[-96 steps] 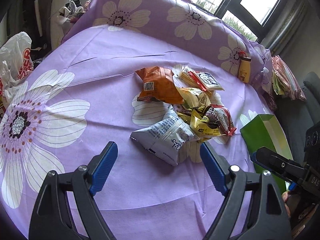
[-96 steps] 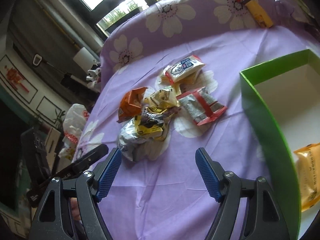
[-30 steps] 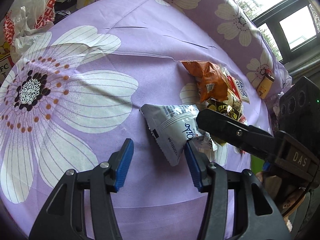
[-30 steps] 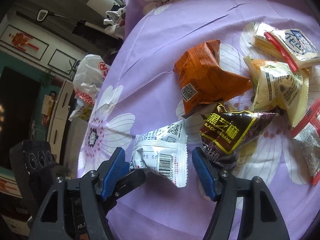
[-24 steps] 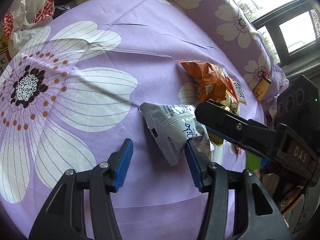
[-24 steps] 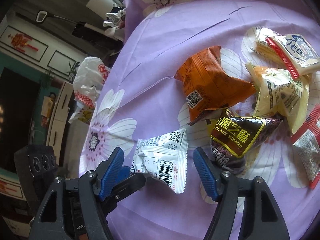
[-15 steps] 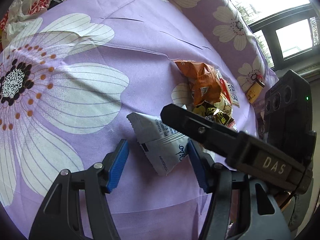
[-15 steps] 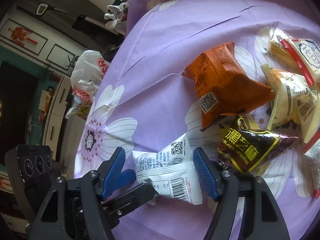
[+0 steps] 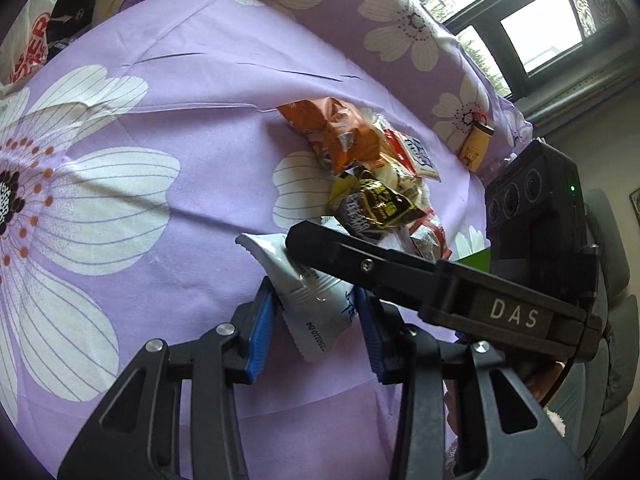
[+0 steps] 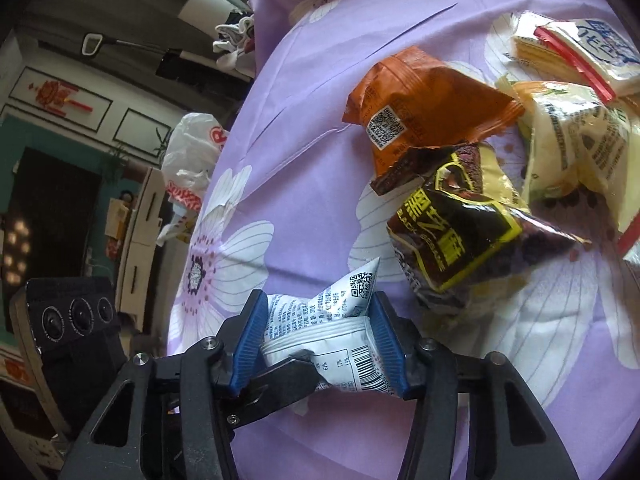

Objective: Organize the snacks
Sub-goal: 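Close the right gripper on the white chip bag and lift it, then carry the white chip bag with the right gripper into the green box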

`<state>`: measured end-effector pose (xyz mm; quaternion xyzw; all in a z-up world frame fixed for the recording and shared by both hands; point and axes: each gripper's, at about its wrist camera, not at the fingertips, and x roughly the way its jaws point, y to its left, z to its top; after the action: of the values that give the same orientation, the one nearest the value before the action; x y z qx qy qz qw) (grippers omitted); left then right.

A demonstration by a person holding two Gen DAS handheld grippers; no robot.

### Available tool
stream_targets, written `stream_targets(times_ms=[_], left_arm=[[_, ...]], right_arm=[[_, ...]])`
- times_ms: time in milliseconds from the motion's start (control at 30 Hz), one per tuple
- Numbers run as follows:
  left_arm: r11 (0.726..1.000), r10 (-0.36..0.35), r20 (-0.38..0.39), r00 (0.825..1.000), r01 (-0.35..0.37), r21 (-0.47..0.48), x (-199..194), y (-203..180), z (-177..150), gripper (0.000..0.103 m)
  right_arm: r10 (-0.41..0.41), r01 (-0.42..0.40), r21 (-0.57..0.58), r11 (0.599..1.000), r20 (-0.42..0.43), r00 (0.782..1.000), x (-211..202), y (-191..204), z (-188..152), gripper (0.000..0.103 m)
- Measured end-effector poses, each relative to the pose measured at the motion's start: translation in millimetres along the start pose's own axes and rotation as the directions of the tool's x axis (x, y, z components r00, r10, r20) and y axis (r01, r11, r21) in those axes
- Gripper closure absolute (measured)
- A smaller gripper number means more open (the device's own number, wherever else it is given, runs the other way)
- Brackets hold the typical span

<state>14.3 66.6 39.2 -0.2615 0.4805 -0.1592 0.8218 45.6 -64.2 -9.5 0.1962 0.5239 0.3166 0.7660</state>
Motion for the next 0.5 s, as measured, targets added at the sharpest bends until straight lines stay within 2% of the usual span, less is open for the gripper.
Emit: stream_targets(times_ms=[167,267,500], left_arm=[[0.989,-0.061,0.032,0.998,0.056,0.136,-5,-33,-14,0.063],[0.978,-0.107,0.032,0.994,0.099,0.182,-2,-47,-23,0.063],[0.94,-0.197,0.01,0.98,0.186,0.287,4,-84,-41,0.063]], right_arm=[[-0.017,0.019,-0.013,1.0,0.127,0.992,-42,3,-21,0.048],[-0.048,0.049,-0.001,0.999,0.193,0.98,-64,1,-34,0.048],[-0.132,0.131,0.024,0.991,0.321,0.938,-109,-6,-67,0.048]])
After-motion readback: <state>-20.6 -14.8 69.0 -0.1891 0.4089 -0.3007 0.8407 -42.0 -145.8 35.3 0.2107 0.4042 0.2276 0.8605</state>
